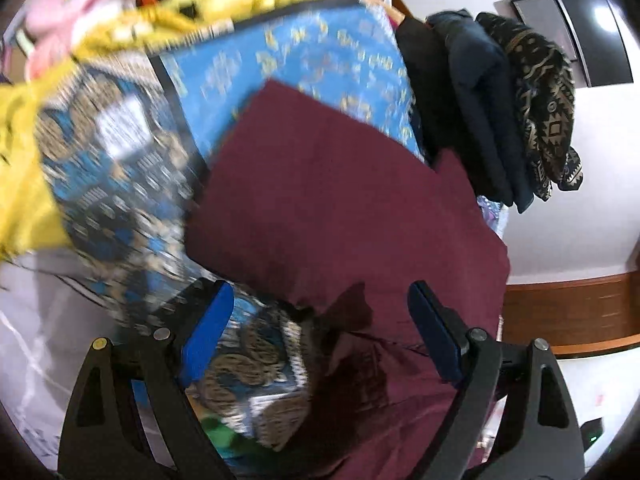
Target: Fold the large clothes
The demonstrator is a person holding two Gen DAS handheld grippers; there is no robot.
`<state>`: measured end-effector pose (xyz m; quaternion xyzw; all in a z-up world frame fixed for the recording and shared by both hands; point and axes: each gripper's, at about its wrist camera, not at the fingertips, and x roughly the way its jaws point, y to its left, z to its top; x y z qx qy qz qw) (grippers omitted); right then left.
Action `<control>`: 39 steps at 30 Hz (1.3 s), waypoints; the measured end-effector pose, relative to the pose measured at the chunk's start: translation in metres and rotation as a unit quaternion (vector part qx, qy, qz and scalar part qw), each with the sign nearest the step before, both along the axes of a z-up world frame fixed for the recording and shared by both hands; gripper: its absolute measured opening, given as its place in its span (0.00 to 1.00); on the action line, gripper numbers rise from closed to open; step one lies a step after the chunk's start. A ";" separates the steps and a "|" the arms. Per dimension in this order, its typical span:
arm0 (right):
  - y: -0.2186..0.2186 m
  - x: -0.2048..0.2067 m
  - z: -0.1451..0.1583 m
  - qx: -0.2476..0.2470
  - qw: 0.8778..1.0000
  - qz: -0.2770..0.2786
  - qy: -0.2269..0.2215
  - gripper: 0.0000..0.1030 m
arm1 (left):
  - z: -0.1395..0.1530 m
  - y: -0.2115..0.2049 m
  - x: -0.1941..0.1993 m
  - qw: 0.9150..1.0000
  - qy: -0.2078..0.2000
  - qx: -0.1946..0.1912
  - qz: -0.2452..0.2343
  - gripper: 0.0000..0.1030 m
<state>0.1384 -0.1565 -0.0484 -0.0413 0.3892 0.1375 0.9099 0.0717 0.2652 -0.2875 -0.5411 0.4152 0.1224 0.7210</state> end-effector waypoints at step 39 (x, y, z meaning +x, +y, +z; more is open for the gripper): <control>-0.163 0.003 0.006 0.064 0.988 -0.141 -0.001 1.00 | 0.296 -0.380 0.196 0.811 -0.282 0.272 -0.434 0.05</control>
